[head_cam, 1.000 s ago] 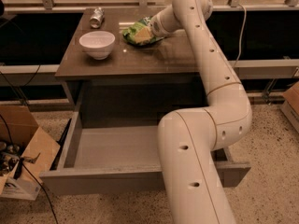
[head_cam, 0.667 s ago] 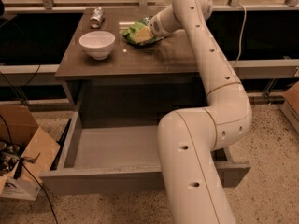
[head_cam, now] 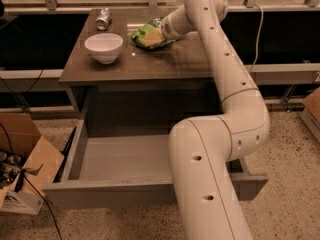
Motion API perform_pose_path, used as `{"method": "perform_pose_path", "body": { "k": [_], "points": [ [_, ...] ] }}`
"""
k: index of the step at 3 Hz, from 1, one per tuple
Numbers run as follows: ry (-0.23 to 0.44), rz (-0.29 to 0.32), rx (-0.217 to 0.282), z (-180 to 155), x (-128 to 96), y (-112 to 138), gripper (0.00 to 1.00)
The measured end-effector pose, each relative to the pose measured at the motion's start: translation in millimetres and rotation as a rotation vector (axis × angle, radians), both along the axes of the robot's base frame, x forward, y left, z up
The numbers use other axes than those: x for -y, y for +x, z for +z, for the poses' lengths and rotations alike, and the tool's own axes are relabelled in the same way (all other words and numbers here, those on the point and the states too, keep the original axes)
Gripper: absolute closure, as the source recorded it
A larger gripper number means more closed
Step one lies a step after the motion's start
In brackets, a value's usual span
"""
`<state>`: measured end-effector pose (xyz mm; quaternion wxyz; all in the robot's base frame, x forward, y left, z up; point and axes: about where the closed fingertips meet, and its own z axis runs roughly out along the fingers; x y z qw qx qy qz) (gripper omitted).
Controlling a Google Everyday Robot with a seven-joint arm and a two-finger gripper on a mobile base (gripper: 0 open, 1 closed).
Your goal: Place green rice chip bag into top drawer
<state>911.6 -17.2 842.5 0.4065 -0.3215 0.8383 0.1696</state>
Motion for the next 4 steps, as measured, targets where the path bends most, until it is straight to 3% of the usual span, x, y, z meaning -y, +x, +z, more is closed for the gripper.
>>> {"method": "perform_pose_path", "body": {
  "k": [1, 2, 3, 4],
  "points": [
    [0.017, -0.054, 0.034, 6.8, 2.6, 13.6, 0.00],
    [0.033, -0.121, 0.089, 18.4, 4.3, 31.6, 0.00],
    [0.037, -0.145, 0.110, 23.0, 4.4, 37.6, 0.00],
    [0.036, -0.161, 0.106, 20.1, 5.7, 39.2, 0.09]
  ]
}}
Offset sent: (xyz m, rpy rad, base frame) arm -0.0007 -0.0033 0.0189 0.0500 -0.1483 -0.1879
